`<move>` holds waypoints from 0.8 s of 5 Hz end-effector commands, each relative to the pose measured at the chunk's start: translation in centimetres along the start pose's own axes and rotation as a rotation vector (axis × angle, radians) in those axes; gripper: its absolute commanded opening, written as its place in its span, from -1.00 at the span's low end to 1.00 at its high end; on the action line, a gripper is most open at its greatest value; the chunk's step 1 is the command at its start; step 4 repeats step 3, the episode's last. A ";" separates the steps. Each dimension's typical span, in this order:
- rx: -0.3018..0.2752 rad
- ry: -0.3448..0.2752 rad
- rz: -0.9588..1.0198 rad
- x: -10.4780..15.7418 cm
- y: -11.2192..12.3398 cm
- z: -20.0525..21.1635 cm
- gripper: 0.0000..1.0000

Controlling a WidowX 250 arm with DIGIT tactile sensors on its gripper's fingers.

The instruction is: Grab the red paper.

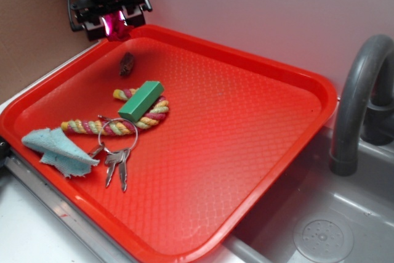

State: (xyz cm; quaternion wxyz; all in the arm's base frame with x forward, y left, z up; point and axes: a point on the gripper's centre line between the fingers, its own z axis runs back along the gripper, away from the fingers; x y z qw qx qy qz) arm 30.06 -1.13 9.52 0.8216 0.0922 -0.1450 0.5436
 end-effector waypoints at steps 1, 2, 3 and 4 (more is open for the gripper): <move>-0.256 0.095 -0.127 0.3 3.0 13.4 -1.00; -0.375 0.132 -0.175 1.9 4.5 18.0 -1.00; -0.388 0.207 -0.256 3.9 5.2 20.3 -1.00; -0.388 0.207 -0.256 3.9 5.2 20.3 -1.00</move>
